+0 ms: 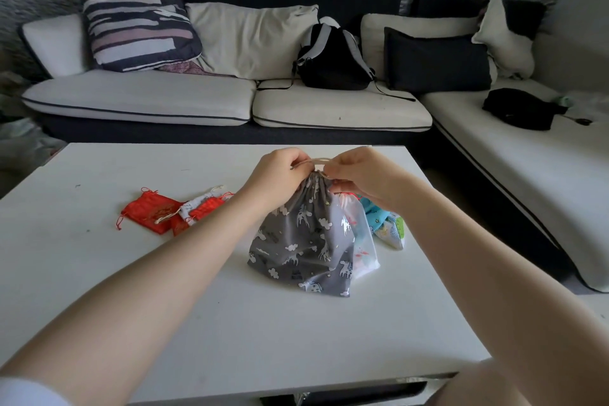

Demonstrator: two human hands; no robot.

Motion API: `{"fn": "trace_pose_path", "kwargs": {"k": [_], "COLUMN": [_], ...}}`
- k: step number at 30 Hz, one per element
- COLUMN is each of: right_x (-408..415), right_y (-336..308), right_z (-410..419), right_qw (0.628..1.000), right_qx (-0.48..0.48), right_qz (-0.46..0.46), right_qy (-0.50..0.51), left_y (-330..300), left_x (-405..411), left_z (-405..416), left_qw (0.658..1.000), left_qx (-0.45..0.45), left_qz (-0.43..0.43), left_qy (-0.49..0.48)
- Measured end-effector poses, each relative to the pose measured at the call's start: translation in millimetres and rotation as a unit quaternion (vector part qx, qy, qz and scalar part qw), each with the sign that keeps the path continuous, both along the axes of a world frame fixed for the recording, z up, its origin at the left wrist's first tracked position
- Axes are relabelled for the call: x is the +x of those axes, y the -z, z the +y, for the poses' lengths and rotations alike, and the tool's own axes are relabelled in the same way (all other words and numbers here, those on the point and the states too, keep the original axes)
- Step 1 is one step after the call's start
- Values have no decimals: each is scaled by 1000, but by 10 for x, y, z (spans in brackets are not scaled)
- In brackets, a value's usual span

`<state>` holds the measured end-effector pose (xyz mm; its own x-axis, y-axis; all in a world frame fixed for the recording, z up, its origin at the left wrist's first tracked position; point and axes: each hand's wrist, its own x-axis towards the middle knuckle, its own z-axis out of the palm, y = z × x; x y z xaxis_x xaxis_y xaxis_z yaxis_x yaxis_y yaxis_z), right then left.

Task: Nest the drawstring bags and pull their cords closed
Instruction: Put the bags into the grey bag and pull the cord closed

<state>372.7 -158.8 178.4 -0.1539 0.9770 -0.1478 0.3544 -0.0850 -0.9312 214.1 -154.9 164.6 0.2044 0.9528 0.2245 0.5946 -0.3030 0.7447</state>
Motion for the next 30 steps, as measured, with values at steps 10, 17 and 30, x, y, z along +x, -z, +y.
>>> {"fn": "trace_pose_path", "kwargs": {"k": [10, 17, 30], "right_x": [-68, 22, 174], "right_y": [14, -80, -299], "right_z": [93, 23, -43], "right_qw": [828, 858, 949], "right_qx": [234, 253, 25], "right_qz": [-508, -445, 311], "right_qy": [-37, 34, 43], "left_y": [-9, 18, 1], "left_x": [32, -69, -156], "left_z": [-1, 43, 62], "left_qw": [999, 997, 998], "left_qx": [22, 2, -32], "left_qz": [22, 50, -37], "left_qy": [-17, -62, -36]}}
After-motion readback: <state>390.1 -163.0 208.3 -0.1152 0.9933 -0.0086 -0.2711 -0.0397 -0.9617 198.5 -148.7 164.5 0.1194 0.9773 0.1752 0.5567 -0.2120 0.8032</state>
